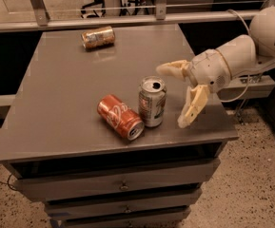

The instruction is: Move 7up can near coke can

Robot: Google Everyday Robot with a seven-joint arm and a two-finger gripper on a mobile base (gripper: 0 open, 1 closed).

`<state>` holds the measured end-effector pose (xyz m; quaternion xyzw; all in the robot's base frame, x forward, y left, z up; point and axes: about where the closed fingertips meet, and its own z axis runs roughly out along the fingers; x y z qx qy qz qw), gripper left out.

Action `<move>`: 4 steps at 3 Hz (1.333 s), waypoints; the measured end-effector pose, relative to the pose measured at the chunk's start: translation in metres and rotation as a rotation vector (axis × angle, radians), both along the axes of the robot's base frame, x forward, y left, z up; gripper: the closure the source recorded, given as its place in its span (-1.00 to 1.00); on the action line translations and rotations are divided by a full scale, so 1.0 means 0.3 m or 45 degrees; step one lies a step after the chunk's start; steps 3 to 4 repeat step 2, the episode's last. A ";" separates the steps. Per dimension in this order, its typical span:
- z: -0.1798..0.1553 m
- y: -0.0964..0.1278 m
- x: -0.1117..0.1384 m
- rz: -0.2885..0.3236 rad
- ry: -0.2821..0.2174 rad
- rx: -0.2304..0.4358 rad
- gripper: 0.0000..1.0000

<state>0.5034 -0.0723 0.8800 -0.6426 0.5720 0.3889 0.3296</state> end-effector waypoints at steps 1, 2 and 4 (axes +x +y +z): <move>0.100 -0.133 0.044 -0.137 -0.108 0.056 -1.00; 0.111 -0.143 0.047 -0.146 -0.118 0.060 -1.00; 0.111 -0.143 0.047 -0.146 -0.118 0.060 -1.00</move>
Offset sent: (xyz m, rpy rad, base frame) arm 0.0106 -0.0309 0.0232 0.0345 -0.0671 -0.0842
